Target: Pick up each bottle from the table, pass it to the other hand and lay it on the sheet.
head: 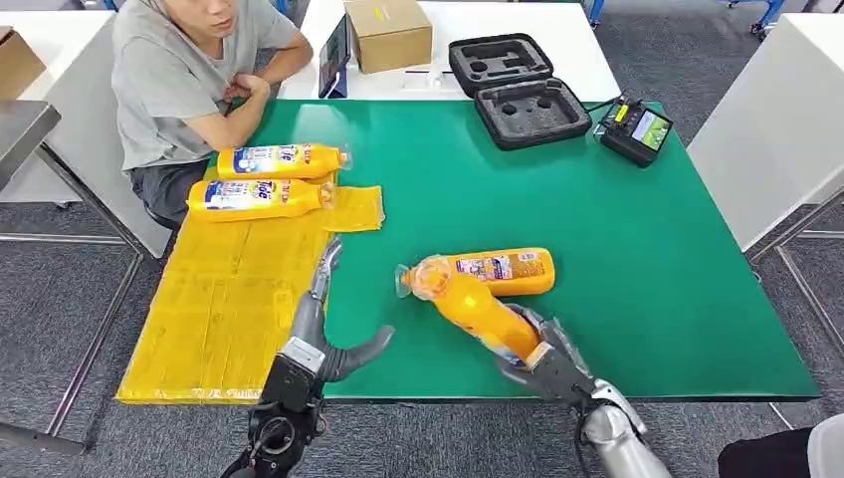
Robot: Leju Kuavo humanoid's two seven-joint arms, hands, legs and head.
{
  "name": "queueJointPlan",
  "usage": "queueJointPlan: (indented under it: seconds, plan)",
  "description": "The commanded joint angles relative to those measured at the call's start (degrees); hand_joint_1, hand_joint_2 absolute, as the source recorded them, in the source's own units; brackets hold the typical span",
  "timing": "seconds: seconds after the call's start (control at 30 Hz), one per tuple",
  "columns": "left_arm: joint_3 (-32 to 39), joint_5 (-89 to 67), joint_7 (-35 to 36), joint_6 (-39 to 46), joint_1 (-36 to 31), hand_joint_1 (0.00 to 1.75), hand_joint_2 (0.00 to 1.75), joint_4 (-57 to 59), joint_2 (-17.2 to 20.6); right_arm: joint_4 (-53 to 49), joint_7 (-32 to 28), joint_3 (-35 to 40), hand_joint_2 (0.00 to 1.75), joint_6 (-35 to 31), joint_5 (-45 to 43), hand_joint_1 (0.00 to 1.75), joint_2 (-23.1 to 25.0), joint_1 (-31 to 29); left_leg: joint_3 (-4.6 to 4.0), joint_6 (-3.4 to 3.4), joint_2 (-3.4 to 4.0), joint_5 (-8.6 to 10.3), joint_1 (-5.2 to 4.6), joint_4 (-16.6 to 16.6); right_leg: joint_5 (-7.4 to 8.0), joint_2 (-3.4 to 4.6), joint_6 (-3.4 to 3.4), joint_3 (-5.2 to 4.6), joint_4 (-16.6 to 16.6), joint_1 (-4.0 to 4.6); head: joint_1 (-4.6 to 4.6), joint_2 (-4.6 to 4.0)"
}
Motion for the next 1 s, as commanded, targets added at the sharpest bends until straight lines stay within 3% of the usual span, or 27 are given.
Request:
queueJointPlan:
  seconds: [0.03, 0.27, 0.5, 0.83, 1.0]
  plan:
    - [-0.59, 1.52, -0.2, -0.21, -1.12, 0.0, 1.75, 6.69, -0.6, -3.04, 0.04, -2.16, 1.75, -0.04, -0.65, 1.75, 2.4, 2.24, 0.18, -0.07, -0.02, -0.08, 0.0, -0.06, -0.08, 0.04, -0.07, 0.16, -0.03, 0.0, 0.0, 0.0]
    - [-2.91, 11.32, 3.16, -6.47, -3.65, 0.0, 1.75, 9.52, -1.84, -11.94, 0.48, -6.31, 1.75, -3.27, -3.4, 1.75, 5.35, 8.1, 0.12, -0.08, -0.18, -0.08, 0.02, -0.03, -0.14, -0.13, -0.07, 0.14, -0.01, 0.0, 0.0, 0.0]
    - [-6.71, 20.06, 4.84, -7.38, -6.84, 0.0, 1.75, 16.89, -3.31, -8.48, 1.05, -3.23, 1.75, -16.57, 3.49, 1.75, 8.69, 3.3, 0.14, -0.05, 0.06, -0.11, 0.01, -0.06, -0.06, 0.12, -0.08, 0.09, -0.04, 0.0, 0.0, 0.0]
    - [-9.22, 21.34, 6.13, -7.87, -6.81, 0.0, 1.75, 17.6, -3.88, -4.92, 0.09, -2.31, 1.75, -20.27, 2.46, 1.75, 10.23, 0.92, 0.03, -0.02, 0.1, -0.08, 0.02, -0.04, -0.03, 0.12, -0.05, 0.02, -0.05, 0.01, 0.0, 0.0]
    - [-9.99, 21.85, 5.97, -7.03, -6.23, 0.0, 1.75, 16.59, -3.47, 1.64, 0.89, -2.19, 1.75, -23.26, 4.22, 1.75, 11.15, -2.49, 0.24, -0.06, 0.14, -0.16, 0.03, -0.06, -0.09, 0.2, -0.09, 0.21, -0.05, 0.01, 0.0, 0.0]
